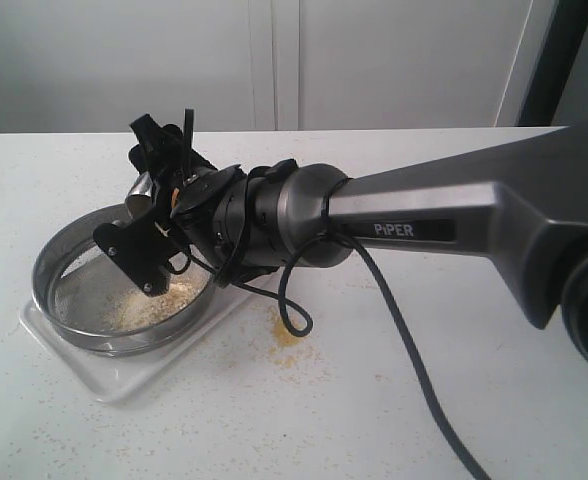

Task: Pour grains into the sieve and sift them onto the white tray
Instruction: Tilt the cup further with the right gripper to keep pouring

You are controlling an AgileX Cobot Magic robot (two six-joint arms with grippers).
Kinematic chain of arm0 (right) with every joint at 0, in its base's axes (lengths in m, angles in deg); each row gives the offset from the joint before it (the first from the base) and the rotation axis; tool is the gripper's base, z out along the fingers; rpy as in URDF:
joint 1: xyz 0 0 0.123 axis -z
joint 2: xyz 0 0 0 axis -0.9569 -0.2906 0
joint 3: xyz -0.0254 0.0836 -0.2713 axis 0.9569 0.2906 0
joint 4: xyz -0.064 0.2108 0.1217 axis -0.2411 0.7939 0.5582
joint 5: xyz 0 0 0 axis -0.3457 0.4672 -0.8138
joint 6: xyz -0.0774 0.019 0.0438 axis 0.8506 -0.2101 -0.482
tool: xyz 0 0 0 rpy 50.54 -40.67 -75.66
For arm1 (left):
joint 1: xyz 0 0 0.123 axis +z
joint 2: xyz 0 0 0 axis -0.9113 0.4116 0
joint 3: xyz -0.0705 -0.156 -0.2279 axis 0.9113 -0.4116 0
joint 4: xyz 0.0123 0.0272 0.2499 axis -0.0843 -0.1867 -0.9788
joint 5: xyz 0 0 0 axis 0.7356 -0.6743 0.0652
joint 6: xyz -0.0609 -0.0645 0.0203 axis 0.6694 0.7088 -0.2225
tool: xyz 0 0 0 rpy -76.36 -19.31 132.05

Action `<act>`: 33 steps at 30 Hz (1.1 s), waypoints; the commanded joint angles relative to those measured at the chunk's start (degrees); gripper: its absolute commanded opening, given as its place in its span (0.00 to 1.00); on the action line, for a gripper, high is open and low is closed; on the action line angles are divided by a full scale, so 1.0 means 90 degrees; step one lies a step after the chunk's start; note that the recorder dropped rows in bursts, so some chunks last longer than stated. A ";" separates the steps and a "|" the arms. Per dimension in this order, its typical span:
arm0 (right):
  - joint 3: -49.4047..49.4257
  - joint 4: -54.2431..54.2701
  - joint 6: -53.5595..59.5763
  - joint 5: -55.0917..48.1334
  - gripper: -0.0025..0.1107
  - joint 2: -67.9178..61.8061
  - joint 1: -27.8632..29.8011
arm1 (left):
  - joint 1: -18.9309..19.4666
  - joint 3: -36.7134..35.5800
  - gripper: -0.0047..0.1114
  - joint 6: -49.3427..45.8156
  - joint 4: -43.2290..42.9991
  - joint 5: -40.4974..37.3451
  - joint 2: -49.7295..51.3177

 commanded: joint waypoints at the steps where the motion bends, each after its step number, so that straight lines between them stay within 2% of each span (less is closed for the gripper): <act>1: -0.0078 -0.0039 0.0067 -0.0197 0.02 0.0039 0.0001 | 0.0008 -0.0028 0.04 0.0000 0.0040 0.0009 -0.0026; 24: -0.0078 -0.0039 0.0236 -0.0525 0.02 0.0039 0.0001 | 0.0008 -0.0028 0.04 0.0000 0.0040 0.0009 -0.0026; 33: -0.0078 -0.0039 0.0720 -0.0525 0.02 0.0039 0.0001 | 0.0008 -0.0028 0.04 0.0000 0.0040 0.0009 -0.0026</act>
